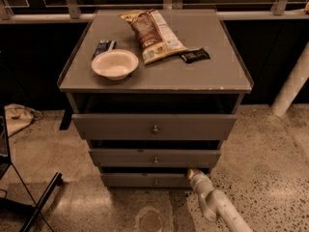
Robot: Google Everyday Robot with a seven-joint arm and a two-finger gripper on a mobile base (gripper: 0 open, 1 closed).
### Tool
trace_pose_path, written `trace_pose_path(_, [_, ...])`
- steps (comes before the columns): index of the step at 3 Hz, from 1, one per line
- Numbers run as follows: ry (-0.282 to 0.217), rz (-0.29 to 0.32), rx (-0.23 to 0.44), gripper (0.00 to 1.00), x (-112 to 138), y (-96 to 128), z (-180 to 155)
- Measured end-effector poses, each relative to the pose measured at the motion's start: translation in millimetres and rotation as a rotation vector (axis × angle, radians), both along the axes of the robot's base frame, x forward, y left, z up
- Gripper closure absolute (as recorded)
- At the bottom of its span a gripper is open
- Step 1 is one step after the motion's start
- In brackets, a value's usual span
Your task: Open bottom drawer
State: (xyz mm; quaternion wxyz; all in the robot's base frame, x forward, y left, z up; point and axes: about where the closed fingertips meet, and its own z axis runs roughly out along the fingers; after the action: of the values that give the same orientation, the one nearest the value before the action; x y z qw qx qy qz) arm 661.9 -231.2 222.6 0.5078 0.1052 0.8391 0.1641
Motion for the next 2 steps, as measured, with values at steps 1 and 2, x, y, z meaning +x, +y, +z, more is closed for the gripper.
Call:
trace_pose_path(1, [0.023, -0.008, -0.008, 1.00, 9.6, 1.3, -10.5])
trace_pose_path(2, [0.046, -0.023, -0.013, 1.00, 15.4, -0.2, -20.1])
